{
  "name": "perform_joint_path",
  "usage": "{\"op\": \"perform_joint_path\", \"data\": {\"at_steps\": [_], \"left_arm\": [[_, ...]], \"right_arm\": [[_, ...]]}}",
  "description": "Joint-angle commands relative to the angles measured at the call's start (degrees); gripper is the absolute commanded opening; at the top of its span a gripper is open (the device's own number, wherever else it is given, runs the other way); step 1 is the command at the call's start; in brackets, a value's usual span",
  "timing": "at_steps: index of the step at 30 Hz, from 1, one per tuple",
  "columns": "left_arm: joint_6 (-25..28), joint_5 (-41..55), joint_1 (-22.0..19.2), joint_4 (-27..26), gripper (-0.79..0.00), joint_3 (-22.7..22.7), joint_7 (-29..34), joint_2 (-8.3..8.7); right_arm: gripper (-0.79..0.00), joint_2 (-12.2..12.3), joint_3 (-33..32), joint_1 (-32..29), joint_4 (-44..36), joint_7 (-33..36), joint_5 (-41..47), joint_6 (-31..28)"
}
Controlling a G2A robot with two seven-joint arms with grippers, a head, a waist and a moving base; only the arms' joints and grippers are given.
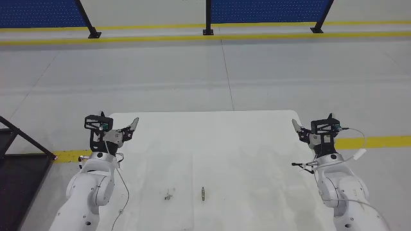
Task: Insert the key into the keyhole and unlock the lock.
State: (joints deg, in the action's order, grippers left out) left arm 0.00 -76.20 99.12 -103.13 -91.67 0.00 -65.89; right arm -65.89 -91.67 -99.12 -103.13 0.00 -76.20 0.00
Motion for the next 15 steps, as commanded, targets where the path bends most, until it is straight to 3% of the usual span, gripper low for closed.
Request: {"op": "perform_joint_path", "data": {"at_steps": [1, 5, 15], "left_arm": [[0.0, 0.0, 0.0, 0.0, 0.0, 0.0, 0.0, 0.0], [3.8, 0.6, 2.1, -2.9, 0.0, -0.7, 1.5, 0.16], [21.4, 0.0, 23.0, -17.8, 0.0, -3.8, 11.7, 1.21]], "right_arm": [[0.0, 0.0, 0.0, 0.0, 0.0, 0.0, 0.0, 0.0], [0.0, 0.0, 0.0, 0.0, 0.0, 0.0, 0.0, 0.0], [0.0, 0.0, 0.0, 0.0, 0.0, 0.0, 0.0, 0.0]]}}
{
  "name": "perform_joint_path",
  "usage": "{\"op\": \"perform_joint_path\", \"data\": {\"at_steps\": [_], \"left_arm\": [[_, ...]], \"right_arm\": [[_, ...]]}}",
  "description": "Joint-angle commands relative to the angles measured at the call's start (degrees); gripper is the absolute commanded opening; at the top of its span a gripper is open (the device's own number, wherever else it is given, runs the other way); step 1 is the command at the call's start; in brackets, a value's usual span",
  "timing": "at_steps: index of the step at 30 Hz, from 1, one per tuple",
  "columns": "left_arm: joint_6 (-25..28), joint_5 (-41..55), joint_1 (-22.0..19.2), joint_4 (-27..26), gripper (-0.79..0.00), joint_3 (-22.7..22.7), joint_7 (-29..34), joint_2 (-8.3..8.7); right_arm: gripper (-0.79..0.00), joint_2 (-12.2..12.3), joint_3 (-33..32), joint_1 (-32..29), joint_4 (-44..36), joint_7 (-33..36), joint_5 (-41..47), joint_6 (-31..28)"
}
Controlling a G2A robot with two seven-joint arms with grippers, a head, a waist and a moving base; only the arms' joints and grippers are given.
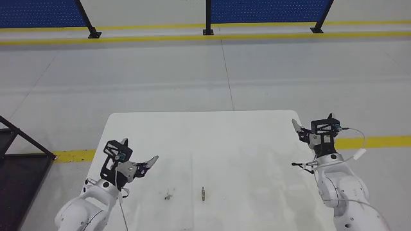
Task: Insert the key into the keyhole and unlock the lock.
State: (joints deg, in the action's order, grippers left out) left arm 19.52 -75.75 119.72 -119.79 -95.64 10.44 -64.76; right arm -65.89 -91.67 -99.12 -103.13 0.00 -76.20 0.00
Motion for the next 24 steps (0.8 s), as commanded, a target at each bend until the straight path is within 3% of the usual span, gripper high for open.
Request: {"op": "perform_joint_path", "data": {"at_steps": [1, 3, 6, 13, 15, 18, 20, 23, 24], "left_arm": [[3.7, -1.8, 4.0, -2.4, 0.0, 0.6, 2.3, 0.2], [4.8, -2.1, 6.7, -3.2, 0.0, 1.6, 4.6, 0.24], [2.4, -5.7, 8.5, -3.5, 0.0, 4.5, 9.0, 0.13], [-5.3, -9.4, 5.6, 1.0, 0.0, 13.5, 17.8, -0.63], [-7.4, -8.5, 3.7, 2.6, -0.052, 15.3, 19.2, -0.92], [-8.8, -7.4, 1.4, 4.5, -0.243, 17.5, 20.6, -1.23], [-10.1, -7.6, 0.6, 5.2, -0.237, 18.3, 20.4, -1.35], [-11.1, -8.2, 0.0, 6.2, -0.311, 18.9, 20.3, -1.4], [-11.6, -8.8, 0.0, 6.6, -0.379, 19.3, 19.8, -1.43]], "right_arm": [[0.0, 0.0, 0.0, 0.0, 0.0, 0.0, 0.0, 0.0], [0.0, 0.0, 0.0, 0.0, 0.0, 0.0, 0.0, 0.0], [0.0, 0.0, 0.0, 0.0, 0.0, 0.0, 0.0, 0.0], [0.0, 0.0, 0.0, 0.0, 0.0, 0.0, 0.0, 0.0], [0.0, 0.0, 0.0, 0.0, 0.0, 0.0, 0.0, 0.0], [0.0, 0.0, 0.0, 0.0, 0.0, 0.0, 0.0, 0.0], [0.0, 0.0, 0.0, 0.0, 0.0, 0.0, 0.0, 0.0], [0.0, 0.0, 0.0, 0.0, 0.0, 0.0, 0.0, 0.0], [0.0, 0.0, 0.0, 0.0, 0.0, 0.0, 0.0, 0.0]]}}
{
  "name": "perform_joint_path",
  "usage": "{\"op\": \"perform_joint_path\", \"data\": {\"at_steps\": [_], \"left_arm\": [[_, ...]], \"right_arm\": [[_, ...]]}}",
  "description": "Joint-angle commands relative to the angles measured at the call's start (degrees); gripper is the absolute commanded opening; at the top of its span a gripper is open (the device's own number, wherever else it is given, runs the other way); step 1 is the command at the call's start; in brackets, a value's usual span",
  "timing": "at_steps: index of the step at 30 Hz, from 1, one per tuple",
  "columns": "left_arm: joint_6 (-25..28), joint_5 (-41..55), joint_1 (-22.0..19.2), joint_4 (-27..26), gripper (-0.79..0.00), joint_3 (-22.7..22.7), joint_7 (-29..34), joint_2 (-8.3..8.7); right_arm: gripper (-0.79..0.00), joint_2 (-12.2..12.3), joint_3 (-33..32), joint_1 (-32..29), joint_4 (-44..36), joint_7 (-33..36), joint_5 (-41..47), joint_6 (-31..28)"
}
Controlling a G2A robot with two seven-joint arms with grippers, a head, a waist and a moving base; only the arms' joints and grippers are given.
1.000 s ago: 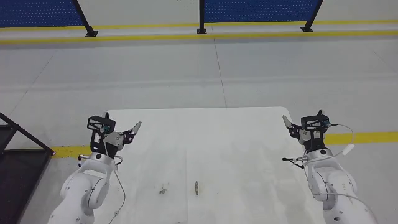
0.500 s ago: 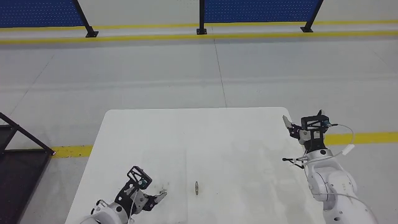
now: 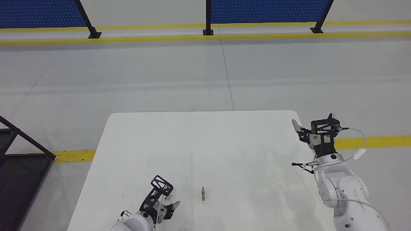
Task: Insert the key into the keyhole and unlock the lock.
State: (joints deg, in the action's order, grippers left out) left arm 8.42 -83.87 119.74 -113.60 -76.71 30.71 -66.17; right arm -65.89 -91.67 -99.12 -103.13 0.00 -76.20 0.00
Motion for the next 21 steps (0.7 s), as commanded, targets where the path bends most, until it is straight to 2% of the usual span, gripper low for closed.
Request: {"op": "perform_joint_path", "data": {"at_steps": [1, 3, 7, 21], "left_arm": [[-0.8, -1.1, 0.0, 0.7, -0.394, 0.7, -0.9, -0.04], [-2.0, -2.2, 0.0, 1.3, -0.363, 1.1, -1.8, -0.07], [-3.6, -3.6, -0.3, 2.4, -0.382, 1.8, -3.1, -0.13], [-6.7, -5.4, -2.3, 5.0, -0.514, 4.4, -5.0, -0.45]], "right_arm": [[0.0, 0.0, 0.0, 0.0, 0.0, 0.0, 0.0, 0.0], [0.0, 0.0, 0.0, 0.0, 0.0, 0.0, 0.0, 0.0], [0.0, 0.0, 0.0, 0.0, 0.0, 0.0, 0.0, 0.0], [0.0, 0.0, 0.0, 0.0, 0.0, 0.0, 0.0, 0.0]]}}
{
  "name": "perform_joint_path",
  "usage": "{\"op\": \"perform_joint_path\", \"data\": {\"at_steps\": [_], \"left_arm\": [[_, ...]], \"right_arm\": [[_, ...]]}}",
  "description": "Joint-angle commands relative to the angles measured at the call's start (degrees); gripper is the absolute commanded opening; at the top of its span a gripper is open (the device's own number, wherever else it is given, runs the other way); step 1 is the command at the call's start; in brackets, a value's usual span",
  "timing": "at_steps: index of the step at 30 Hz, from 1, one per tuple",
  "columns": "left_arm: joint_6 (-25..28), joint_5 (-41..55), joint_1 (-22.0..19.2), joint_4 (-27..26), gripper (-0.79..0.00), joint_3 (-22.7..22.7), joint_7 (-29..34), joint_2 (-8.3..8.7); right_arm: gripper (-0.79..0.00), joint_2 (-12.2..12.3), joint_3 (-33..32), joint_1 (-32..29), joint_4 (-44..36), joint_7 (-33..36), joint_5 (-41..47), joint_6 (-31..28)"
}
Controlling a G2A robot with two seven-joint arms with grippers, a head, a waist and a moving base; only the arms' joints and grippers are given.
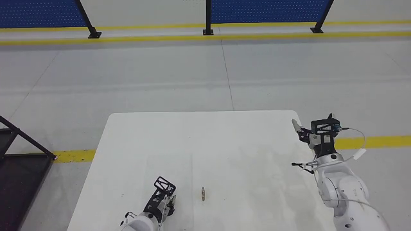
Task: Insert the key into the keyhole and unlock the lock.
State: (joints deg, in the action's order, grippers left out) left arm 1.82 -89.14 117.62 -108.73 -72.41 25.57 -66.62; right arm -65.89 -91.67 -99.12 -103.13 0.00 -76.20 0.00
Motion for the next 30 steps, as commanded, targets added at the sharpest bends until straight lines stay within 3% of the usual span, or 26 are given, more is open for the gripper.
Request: {"op": "perform_joint_path", "data": {"at_steps": [1, 8, 10, 11, 21, 30], "left_arm": [[-0.2, -0.3, -0.3, 0.1, -0.539, 0.1, 0.2, -0.01], [-0.9, 0.2, -0.4, -0.5, -0.659, -0.1, 0.4, -0.01], [-0.8, 0.2, -0.2, -0.8, -0.773, -0.2, 0.4, 0.03], [-0.8, 0.2, -0.1, -0.9, -0.785, -0.3, 0.3, 0.05], [-1.2, 1.2, 0.8, -3.1, -0.785, -1.7, -0.9, 0.22], [2.0, 8.0, 5.9, -9.4, -0.785, -7.0, -8.1, 0.81]], "right_arm": [[0.0, 0.0, 0.0, 0.0, 0.0, 0.0, 0.0, 0.0], [0.0, 0.0, 0.0, 0.0, 0.0, 0.0, 0.0, 0.0], [0.0, 0.0, 0.0, 0.0, 0.0, 0.0, 0.0, 0.0], [0.0, 0.0, 0.0, 0.0, 0.0, 0.0, 0.0, 0.0], [0.0, 0.0, 0.0, 0.0, 0.0, 0.0, 0.0, 0.0], [0.0, 0.0, 0.0, 0.0, 0.0, 0.0, 0.0, 0.0]]}}
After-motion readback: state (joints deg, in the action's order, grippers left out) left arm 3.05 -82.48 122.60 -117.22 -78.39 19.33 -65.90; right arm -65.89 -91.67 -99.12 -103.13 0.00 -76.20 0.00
